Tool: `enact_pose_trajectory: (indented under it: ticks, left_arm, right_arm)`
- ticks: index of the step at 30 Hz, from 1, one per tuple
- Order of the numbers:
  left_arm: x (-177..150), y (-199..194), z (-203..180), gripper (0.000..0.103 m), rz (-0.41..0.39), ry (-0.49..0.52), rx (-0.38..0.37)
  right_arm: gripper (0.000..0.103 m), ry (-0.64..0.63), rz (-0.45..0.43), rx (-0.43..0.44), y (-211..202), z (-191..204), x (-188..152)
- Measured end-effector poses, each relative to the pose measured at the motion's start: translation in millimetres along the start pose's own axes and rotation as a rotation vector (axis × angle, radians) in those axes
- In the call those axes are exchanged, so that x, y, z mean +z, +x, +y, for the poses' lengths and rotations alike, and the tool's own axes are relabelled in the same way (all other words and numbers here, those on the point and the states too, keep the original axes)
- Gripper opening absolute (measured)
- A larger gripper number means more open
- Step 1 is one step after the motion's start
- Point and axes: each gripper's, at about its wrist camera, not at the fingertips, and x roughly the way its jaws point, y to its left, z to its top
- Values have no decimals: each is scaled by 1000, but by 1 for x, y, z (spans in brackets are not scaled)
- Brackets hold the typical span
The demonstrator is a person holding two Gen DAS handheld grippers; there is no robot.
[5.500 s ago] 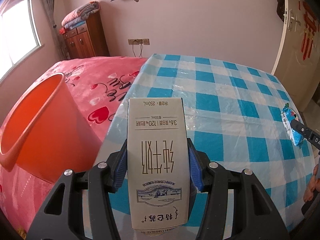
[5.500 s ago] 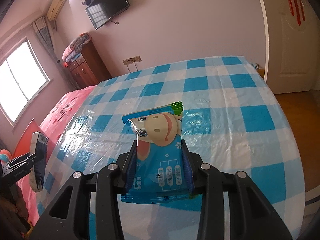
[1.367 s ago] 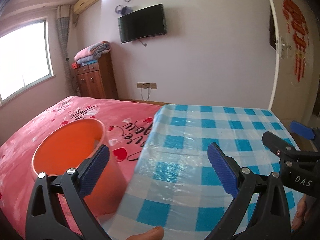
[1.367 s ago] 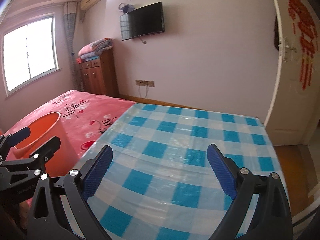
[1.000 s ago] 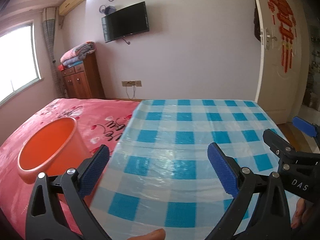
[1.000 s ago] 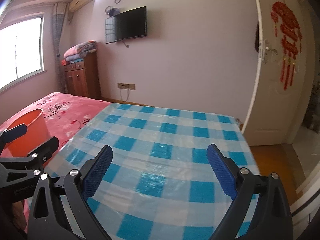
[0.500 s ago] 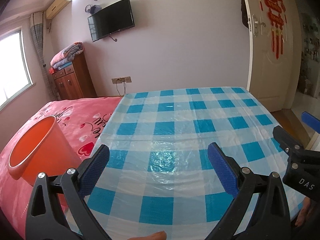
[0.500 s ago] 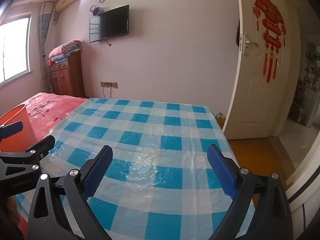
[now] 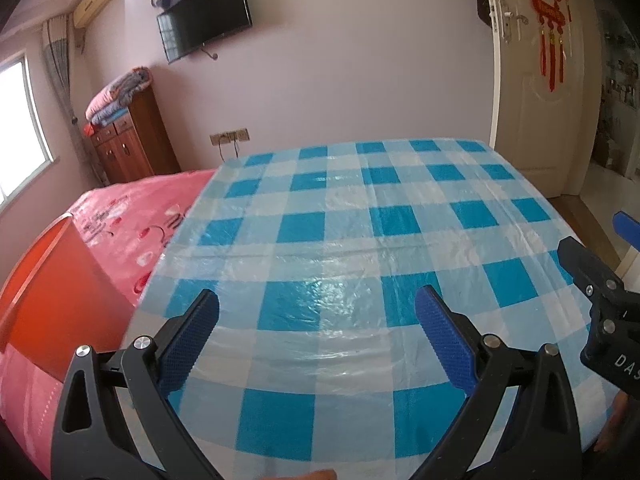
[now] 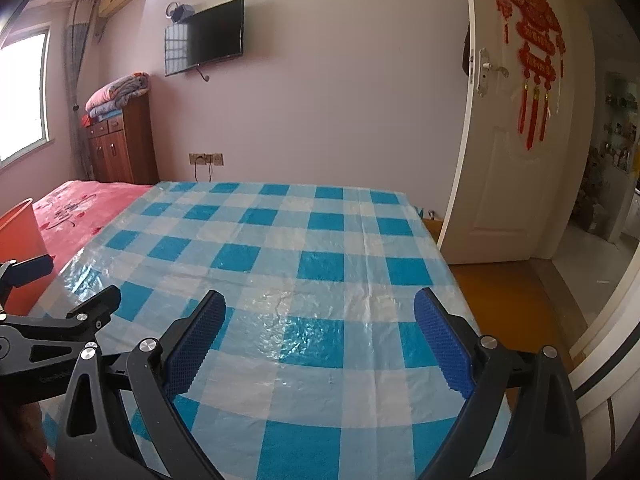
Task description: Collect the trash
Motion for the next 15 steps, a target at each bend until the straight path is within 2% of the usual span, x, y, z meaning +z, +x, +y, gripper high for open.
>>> enact_pose_trajectory:
  ticks: [7, 15]
  left_arm:
    - [-5, 45, -6, 99, 108, -31, -5]
    - [-5, 96, -8, 99, 230, -98, 22]
  right_arm:
    - [94, 21, 82, 12, 41, -7, -7]
    - [94, 53, 256, 16, 105, -17, -9]
